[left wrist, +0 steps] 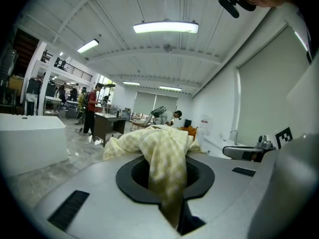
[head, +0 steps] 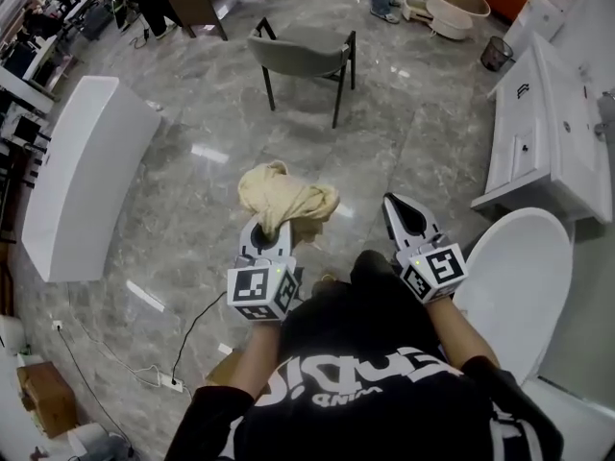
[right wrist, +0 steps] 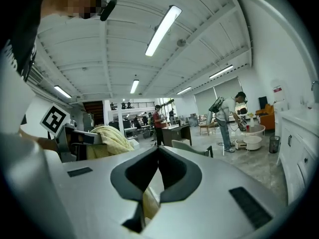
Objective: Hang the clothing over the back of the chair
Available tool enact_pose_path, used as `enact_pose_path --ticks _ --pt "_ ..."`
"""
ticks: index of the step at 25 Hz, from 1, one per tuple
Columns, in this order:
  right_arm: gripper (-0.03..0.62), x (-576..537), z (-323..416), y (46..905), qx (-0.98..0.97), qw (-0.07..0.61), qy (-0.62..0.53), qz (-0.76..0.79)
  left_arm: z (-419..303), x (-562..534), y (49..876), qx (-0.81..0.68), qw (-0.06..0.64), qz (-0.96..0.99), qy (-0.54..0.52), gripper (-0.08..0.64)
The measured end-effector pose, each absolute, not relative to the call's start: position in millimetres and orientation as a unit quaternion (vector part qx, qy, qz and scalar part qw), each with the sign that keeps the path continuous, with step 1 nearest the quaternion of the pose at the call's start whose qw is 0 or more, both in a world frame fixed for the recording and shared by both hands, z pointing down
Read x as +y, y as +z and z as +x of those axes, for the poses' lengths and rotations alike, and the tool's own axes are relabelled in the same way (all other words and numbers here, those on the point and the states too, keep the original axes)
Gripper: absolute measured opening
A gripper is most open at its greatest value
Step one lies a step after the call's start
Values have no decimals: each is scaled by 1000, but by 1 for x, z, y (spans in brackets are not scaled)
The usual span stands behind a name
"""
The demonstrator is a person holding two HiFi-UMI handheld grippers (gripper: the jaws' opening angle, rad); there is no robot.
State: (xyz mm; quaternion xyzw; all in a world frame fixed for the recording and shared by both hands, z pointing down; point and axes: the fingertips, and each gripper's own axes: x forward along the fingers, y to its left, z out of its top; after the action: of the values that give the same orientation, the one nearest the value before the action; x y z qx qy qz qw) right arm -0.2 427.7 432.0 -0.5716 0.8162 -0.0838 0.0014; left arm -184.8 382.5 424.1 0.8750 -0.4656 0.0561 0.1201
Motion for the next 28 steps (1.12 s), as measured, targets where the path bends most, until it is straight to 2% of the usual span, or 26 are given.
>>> enact_pose_path --ticks 14,28 --pt "14 384 11 437 789 29 -99 -605 -188 324 424 -456 103 882 60 58" --pt "14 298 34 443 790 27 -112 -602 -158 239 429 -444 113 886 68 58"
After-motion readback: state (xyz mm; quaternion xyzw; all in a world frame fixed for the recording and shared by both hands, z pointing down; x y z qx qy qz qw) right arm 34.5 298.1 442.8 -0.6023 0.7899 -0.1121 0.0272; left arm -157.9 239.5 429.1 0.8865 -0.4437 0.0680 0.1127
